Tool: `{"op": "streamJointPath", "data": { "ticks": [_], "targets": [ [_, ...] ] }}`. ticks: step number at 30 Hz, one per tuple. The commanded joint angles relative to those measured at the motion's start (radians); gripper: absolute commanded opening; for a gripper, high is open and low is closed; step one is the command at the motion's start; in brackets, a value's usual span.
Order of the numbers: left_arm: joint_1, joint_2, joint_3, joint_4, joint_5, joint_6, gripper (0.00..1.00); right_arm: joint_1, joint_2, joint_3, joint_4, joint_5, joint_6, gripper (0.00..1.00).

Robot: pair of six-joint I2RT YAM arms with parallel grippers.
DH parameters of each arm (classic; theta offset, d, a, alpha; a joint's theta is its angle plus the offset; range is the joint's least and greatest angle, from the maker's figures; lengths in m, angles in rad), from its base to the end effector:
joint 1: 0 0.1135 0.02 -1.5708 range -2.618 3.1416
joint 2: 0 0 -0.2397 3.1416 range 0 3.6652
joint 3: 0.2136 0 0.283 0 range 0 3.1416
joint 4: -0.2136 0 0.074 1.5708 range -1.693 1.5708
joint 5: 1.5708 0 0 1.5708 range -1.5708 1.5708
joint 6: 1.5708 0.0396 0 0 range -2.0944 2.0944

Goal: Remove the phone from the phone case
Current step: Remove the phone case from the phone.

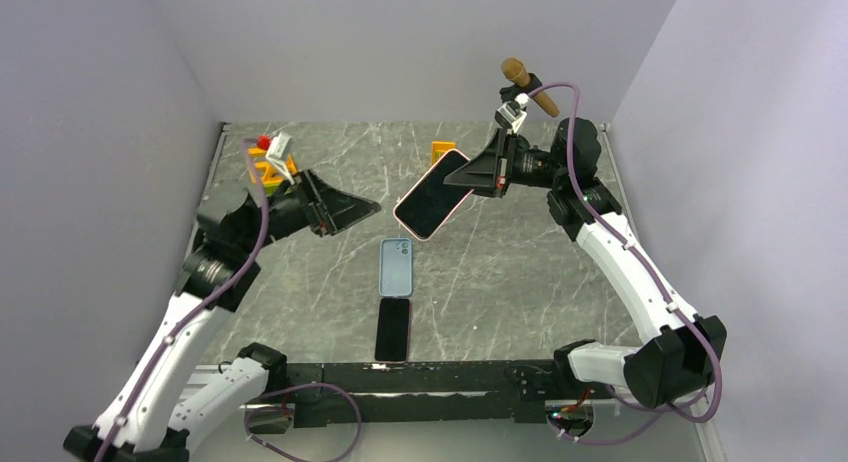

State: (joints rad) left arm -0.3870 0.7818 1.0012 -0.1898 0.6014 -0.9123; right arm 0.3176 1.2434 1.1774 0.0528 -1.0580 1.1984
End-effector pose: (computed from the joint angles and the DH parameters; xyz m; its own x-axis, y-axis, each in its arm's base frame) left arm 0.1891 -0.1013 0.4043 -0.6436 -0.4419 -0.6249 0.5326 0.3278 -0.7803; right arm 0.2897 0.1315 0.3809 -0.9183 0.1792 -0.3531 -0.3452 0.0744 0.9356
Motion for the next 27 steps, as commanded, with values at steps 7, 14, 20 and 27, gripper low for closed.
{"op": "streamJointPath", "data": {
  "ticks": [7,14,20,27],
  "targets": [
    [0.002,0.157,-0.002,0.327,0.291,-0.153,0.46,0.003,-0.059,0.022,0.149,-0.059,0.060,0.00],
    [-0.046,0.184,0.006,0.324,0.351,-0.125,0.54,0.002,-0.051,0.025,0.165,-0.058,0.069,0.00],
    [-0.063,0.199,0.006,0.338,0.366,-0.127,0.38,0.004,-0.042,0.032,0.188,-0.064,0.083,0.00],
    [-0.067,0.225,0.010,0.363,0.383,-0.145,0.33,0.010,-0.041,0.033,0.183,-0.064,0.076,0.00]
  ]
}}
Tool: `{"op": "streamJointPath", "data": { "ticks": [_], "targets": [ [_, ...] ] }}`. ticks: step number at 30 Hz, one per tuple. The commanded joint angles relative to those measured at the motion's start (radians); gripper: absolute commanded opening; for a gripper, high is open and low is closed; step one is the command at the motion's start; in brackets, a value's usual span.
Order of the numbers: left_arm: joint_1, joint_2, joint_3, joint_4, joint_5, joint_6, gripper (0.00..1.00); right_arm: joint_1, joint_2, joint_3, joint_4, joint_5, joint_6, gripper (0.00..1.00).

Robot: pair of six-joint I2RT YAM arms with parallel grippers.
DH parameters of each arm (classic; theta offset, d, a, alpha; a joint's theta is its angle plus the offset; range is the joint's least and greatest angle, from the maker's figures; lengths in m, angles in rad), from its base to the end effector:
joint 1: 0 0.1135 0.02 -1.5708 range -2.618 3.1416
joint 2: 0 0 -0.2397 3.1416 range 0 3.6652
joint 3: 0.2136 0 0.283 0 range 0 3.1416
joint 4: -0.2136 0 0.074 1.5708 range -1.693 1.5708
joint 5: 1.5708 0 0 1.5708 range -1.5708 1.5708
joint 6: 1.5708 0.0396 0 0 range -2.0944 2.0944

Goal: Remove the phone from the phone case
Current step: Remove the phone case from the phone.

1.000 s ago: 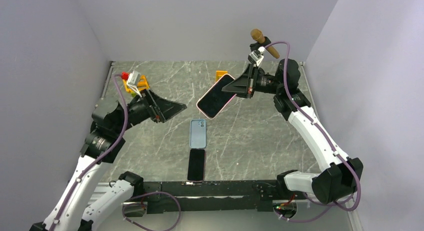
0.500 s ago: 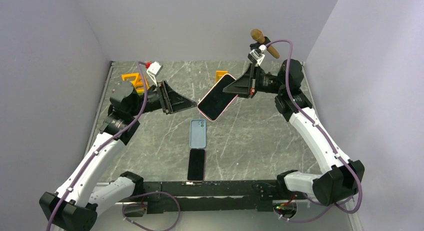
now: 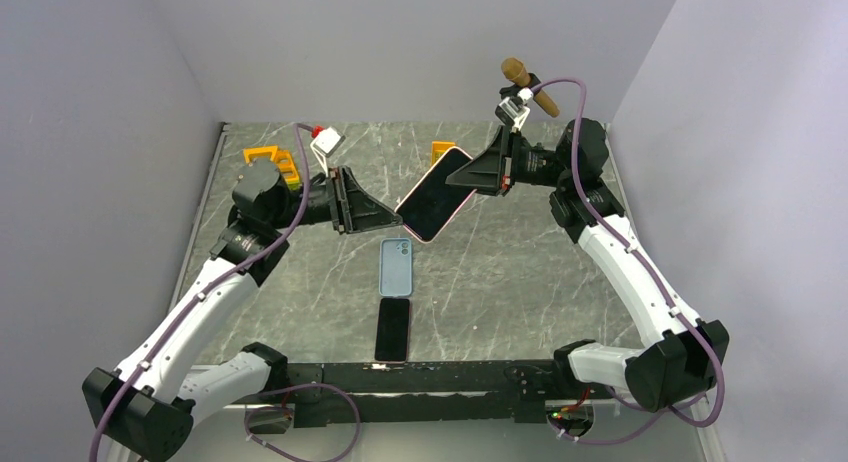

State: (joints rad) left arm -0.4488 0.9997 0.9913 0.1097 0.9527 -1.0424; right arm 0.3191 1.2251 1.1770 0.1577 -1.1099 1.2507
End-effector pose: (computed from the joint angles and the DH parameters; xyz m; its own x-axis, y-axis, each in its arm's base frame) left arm 0.2238 -0.1436 0.3826 -0.8021 -0.1692 -0.5727 0.5737 0.0480 -0.8176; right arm 0.2822 0.1306 0.3957 -0.9022 0.1466 -0.4058 -0.4085 0.0124 0.9127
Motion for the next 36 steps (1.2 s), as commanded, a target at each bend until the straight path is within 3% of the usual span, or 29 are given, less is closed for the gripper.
{"op": "streamJointPath", "data": {
  "ticks": [1,7,11,13,17,20,25,28,36],
  "targets": [
    [-0.004,0.010,0.018,0.068,0.032,-0.020,0.33,0.010,-0.022,0.036,0.074,-0.014,0.019,0.00],
    [-0.005,0.022,-0.044,0.245,0.034,-0.129,0.28,0.024,-0.015,0.052,0.068,-0.027,0.006,0.00],
    [-0.005,0.027,-0.107,0.484,0.042,-0.220,0.05,0.028,-0.013,0.027,0.215,-0.043,0.118,0.00],
    [-0.003,0.035,-0.131,0.628,0.070,-0.255,0.00,0.028,-0.008,-0.005,0.341,-0.049,0.236,0.00],
    [-0.004,0.044,-0.183,0.960,0.089,-0.363,0.00,0.033,0.029,-0.082,0.667,-0.043,0.588,0.00],
    [-0.009,0.052,-0.164,1.077,0.090,-0.386,0.00,0.044,0.070,-0.135,0.957,-0.004,0.877,0.00],
    [-0.010,0.127,-0.120,1.281,0.056,-0.466,0.00,0.096,0.141,-0.164,1.295,0.091,1.142,0.00],
    [-0.010,0.180,-0.110,1.358,0.044,-0.506,0.00,0.137,0.156,-0.163,1.351,0.139,1.178,0.00],
    [-0.008,0.202,-0.131,1.377,0.060,-0.477,0.00,0.196,0.181,-0.135,1.411,0.223,1.210,0.00]
  ]
}}
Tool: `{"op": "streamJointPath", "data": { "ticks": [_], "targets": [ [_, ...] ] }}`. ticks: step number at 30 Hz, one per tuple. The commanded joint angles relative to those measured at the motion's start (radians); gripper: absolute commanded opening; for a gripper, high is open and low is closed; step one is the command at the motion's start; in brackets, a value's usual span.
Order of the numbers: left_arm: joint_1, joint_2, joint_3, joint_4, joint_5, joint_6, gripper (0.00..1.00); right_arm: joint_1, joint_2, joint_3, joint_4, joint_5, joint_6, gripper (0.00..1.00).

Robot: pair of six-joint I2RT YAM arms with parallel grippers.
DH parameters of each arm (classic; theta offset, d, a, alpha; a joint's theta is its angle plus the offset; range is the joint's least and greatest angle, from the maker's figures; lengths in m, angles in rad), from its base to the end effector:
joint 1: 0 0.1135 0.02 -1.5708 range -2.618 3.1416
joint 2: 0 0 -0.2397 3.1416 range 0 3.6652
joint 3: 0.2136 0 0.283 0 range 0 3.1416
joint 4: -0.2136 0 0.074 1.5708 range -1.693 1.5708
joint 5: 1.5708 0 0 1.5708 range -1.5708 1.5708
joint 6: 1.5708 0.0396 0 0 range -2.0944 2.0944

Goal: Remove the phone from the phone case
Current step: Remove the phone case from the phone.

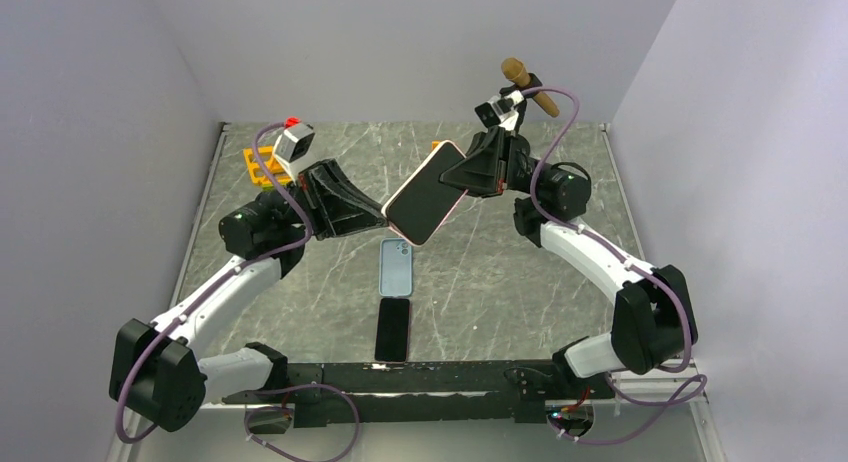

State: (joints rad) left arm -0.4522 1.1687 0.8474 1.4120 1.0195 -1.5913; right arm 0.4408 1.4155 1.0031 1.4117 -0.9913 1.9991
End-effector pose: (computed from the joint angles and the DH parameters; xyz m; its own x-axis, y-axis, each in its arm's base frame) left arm 0.2113 -0.1402 0.3877 -0.5990 -0.2912 -0.7459 0.7857 -0.3936 -0.4773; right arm 0.2681 0.1631 0.3749 -0.9008 0.1258 -0.4156 -0.4249 -0.4519 0.7843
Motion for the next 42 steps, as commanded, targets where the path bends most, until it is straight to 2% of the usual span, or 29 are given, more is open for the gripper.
{"op": "streamJointPath", "data": {
  "ticks": [1,4,7,9,10,12,15,17,21,25,28,32,34,37,42],
  "targets": [
    [-0.005,0.035,0.013,0.062,0.012,0.083,0.00,0.076,-0.006,0.047,0.162,0.103,0.469,0.00],
    [0.004,0.009,0.010,-0.121,0.064,0.202,0.00,0.076,-0.010,0.065,0.149,0.095,0.476,0.00],
    [0.022,-0.035,0.007,-0.379,0.037,0.348,0.00,0.076,-0.034,0.079,0.066,0.045,0.427,0.00],
    [0.024,-0.070,0.047,-0.644,0.002,0.497,0.00,0.076,-0.048,0.074,0.019,0.031,0.393,0.00],
    [0.021,-0.085,0.085,-0.883,-0.023,0.591,0.00,0.076,-0.048,0.082,0.005,0.017,0.378,0.00],
    [0.018,-0.104,0.172,-1.228,-0.098,0.761,0.00,0.075,-0.053,0.108,-0.052,-0.025,0.320,0.00],
    [0.015,-0.113,0.244,-1.473,-0.170,0.855,0.00,0.080,-0.079,0.159,-0.280,-0.067,0.124,0.00],
    [0.013,-0.117,0.257,-1.545,-0.211,0.854,0.05,0.090,-0.087,0.212,-0.445,-0.090,-0.004,0.00],
    [0.000,-0.123,0.289,-1.669,-0.302,0.862,0.17,0.117,-0.094,0.270,-0.610,-0.080,-0.175,0.00],
    [-0.007,-0.124,0.293,-1.709,-0.344,0.862,0.19,0.153,-0.088,0.310,-0.704,-0.049,-0.268,0.00],
    [-0.007,-0.114,0.308,-1.797,-0.411,0.891,0.11,0.180,-0.078,0.323,-0.699,-0.020,-0.264,0.00],
    [-0.008,-0.115,0.302,-1.877,-0.561,0.884,0.01,0.199,-0.080,0.272,-0.605,0.043,-0.187,0.00],
    [-0.007,-0.117,0.290,-1.855,-0.573,0.856,0.08,0.198,-0.088,0.214,-0.583,0.067,-0.159,0.00],
    [-0.006,-0.130,0.294,-1.824,-0.534,0.829,0.23,0.185,-0.115,0.167,-0.690,0.091,-0.232,0.00],
    [-0.006,-0.220,0.275,-1.811,-0.495,0.829,0.55,0.092,-0.141,0.149,-0.911,0.095,-0.421,0.00]
  ]
}}
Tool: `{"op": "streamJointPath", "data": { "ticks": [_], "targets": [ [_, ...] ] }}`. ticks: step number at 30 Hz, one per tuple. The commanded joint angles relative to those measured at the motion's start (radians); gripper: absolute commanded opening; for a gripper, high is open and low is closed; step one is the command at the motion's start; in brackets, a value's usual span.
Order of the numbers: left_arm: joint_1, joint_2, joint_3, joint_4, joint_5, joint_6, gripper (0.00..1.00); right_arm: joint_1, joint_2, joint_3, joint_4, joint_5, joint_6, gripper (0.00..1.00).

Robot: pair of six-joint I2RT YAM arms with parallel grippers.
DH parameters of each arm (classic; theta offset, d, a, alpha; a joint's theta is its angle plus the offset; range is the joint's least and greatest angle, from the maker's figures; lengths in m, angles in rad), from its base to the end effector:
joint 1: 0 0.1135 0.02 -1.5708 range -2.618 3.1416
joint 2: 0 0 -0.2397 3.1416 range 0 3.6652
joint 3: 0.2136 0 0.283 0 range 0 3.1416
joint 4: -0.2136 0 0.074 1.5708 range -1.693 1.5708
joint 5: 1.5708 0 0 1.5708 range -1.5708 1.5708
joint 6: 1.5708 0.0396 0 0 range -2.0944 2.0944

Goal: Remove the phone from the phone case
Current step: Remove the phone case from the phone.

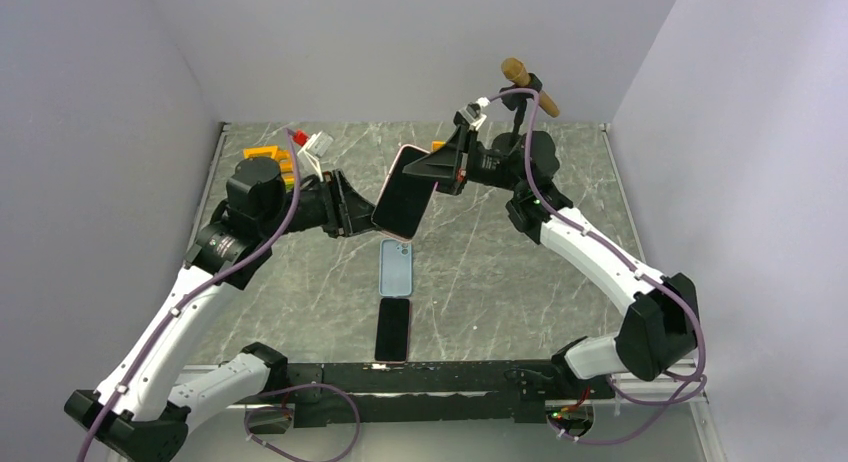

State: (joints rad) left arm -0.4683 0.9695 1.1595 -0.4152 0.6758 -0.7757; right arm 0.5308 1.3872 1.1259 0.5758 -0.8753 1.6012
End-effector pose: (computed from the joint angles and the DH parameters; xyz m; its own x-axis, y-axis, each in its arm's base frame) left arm 0.2091 -0.1336 0.3989 -0.7698 -0.2228 -0.5981 0.5003 0.3711 -0.7823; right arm 0.2894 0.2051 0.3664 -0.9617 0.1782 -0.2085 -0.2377 -0.1621 0.9577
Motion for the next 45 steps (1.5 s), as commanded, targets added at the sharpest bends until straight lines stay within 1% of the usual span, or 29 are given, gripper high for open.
{"op": "streamJointPath", "data": {
  "ticks": [1,2,3,5,7,9,10,11,12,13,14,16,17,18,21,22,26,28,31,34,36,41,45],
  "targets": [
    [0.011,-0.040,-0.042,0.019,-0.141,0.009,0.64,-0.023,-0.117,0.020,-0.114,-0.023,-0.055,0.00],
    [0.011,-0.057,-0.043,0.018,-0.132,0.005,0.73,-0.046,-0.119,0.006,-0.114,-0.030,-0.061,0.00],
    [0.011,-0.072,-0.042,0.011,-0.122,0.001,0.79,-0.065,-0.119,-0.010,-0.096,-0.041,-0.054,0.00],
    [0.013,-0.096,-0.028,-0.018,-0.112,-0.010,0.85,-0.093,-0.115,-0.038,-0.053,-0.061,-0.029,0.00],
    [0.014,-0.111,-0.008,-0.067,-0.117,-0.029,0.86,-0.113,-0.112,-0.042,-0.075,-0.071,-0.046,0.00],
    [0.018,-0.124,0.016,-0.120,-0.129,-0.062,0.84,-0.124,-0.106,-0.028,-0.120,-0.081,-0.084,0.00],
    [0.020,-0.131,0.018,-0.119,-0.127,-0.090,0.83,-0.124,-0.103,-0.019,-0.131,-0.082,-0.093,0.00],
    [0.020,-0.139,0.008,-0.083,-0.107,-0.132,0.82,-0.124,-0.098,-0.014,-0.138,-0.083,-0.102,0.00],
    [0.021,-0.147,-0.013,0.001,-0.072,-0.185,0.82,-0.125,-0.096,-0.011,-0.141,-0.084,-0.107,0.00],
    [0.020,-0.153,-0.066,0.105,-0.033,-0.296,0.81,-0.124,-0.093,-0.007,-0.144,-0.083,-0.111,0.00],
    [0.019,-0.156,-0.111,0.244,0.005,-0.394,0.80,-0.124,-0.088,-0.006,-0.145,-0.083,-0.112,0.00],
    [0.004,-0.154,-0.180,0.498,0.029,-0.551,0.76,-0.126,-0.082,-0.007,-0.128,-0.083,-0.102,0.00],
    [0.000,-0.152,-0.192,0.570,0.027,-0.593,0.73,-0.125,-0.079,-0.009,-0.116,-0.082,-0.095,0.00],
    [-0.001,-0.147,-0.192,0.597,0.024,-0.612,0.71,-0.126,-0.078,-0.007,-0.110,-0.082,-0.091,0.00],
    [-0.009,-0.126,-0.161,0.565,0.034,-0.601,0.62,-0.125,-0.070,0.004,-0.105,-0.079,-0.086,0.00],
    [-0.014,-0.116,-0.155,0.559,0.039,-0.598,0.61,-0.126,-0.067,0.007,-0.100,-0.079,-0.081,0.00],
    [-0.035,-0.111,-0.191,0.595,0.039,-0.626,0.60,-0.126,-0.055,0.011,-0.078,-0.079,-0.069,0.00],
    [-0.038,-0.118,-0.206,0.578,0.031,-0.626,0.60,-0.126,-0.049,0.008,-0.059,-0.079,-0.057,0.00],
    [-0.039,-0.122,-0.194,0.499,0.020,-0.586,0.60,-0.128,-0.045,0.005,-0.033,-0.075,-0.035,0.00],
    [-0.039,-0.143,-0.168,0.363,-0.035,-0.535,0.63,-0.132,-0.044,0.003,-0.013,-0.071,-0.017,0.00],
    [-0.039,-0.155,-0.176,0.326,-0.058,-0.530,0.65,-0.135,-0.041,0.006,-0.005,-0.071,-0.011,0.00],
    [-0.045,-0.161,-0.235,0.422,-0.047,-0.591,0.67,-0.135,-0.029,0.019,-0.007,-0.076,-0.015,0.00],
    [-0.046,-0.140,-0.232,0.459,-0.038,-0.599,0.66,-0.136,-0.028,0.016,-0.005,-0.079,-0.016,0.00]
  ]
}}
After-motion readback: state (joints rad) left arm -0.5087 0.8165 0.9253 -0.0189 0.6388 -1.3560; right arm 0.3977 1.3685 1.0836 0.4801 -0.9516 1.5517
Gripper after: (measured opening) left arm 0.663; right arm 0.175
